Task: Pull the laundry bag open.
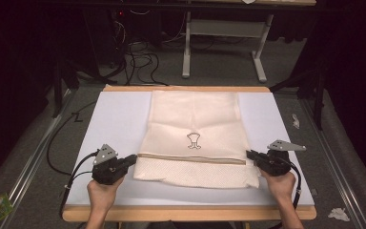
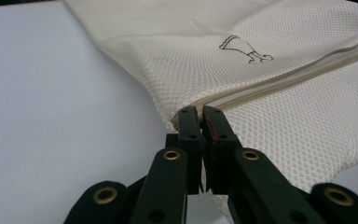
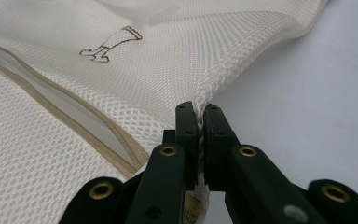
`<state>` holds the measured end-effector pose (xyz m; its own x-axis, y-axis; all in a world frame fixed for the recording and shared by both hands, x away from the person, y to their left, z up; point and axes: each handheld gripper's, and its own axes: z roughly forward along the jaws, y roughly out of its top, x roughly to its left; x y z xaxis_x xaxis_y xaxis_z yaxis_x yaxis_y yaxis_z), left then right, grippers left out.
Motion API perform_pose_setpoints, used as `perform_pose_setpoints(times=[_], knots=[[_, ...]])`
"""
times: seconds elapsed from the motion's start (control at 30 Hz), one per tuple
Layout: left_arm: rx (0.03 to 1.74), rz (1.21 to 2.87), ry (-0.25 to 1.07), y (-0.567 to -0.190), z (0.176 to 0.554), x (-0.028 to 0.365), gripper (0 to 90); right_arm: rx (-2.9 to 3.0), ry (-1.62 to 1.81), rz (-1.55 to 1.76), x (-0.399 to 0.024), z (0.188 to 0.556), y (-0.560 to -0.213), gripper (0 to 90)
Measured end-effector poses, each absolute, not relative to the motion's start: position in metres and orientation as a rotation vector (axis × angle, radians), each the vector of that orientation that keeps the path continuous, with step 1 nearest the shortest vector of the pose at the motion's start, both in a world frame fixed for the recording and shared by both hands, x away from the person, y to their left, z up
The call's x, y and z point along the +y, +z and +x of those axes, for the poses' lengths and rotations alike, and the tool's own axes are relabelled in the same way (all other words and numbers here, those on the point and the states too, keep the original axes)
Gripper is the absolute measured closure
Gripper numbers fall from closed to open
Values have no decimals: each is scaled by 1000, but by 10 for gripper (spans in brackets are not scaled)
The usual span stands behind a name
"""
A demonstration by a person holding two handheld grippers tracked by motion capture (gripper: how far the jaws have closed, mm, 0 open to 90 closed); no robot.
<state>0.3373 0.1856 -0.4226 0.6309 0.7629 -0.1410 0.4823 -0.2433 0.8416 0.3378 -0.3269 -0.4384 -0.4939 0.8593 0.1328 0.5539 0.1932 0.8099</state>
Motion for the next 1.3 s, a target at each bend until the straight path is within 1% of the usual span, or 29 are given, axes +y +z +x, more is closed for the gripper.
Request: perform_pose_setpoints(times=[0.87, 1.2, 1.27, 1.3], knots=[[1015, 1977, 352, -440, 333, 179, 861, 2173, 1102, 1332, -323, 336, -454, 842], [1028, 1994, 351, -447, 333, 175, 848, 2175, 1075, 1330, -322, 334, -457, 780], [1025, 2000, 346, -447, 333, 174, 834, 2166, 1075, 1334, -322, 334, -457, 745], [1026, 2001, 347, -447, 333, 174, 834, 2166, 1075, 1334, -322, 334, -457, 745]])
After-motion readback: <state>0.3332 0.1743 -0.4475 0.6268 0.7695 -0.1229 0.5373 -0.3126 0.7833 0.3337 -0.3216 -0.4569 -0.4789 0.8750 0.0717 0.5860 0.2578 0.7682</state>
